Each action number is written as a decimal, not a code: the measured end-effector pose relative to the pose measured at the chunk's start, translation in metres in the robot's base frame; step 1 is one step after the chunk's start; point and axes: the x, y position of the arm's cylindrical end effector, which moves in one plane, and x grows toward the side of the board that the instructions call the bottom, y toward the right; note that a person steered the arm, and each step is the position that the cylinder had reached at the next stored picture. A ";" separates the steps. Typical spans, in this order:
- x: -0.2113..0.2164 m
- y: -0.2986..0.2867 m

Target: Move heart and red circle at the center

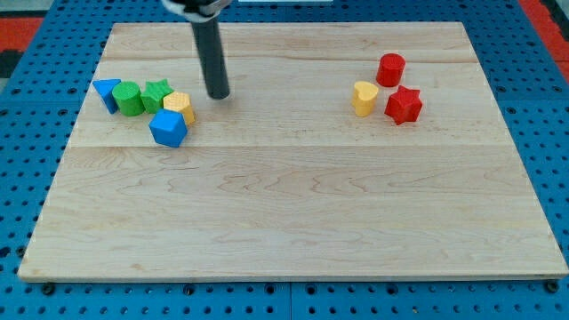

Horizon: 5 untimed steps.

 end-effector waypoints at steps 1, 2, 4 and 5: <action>-0.047 0.002; -0.075 0.069; -0.089 0.244; -0.056 0.266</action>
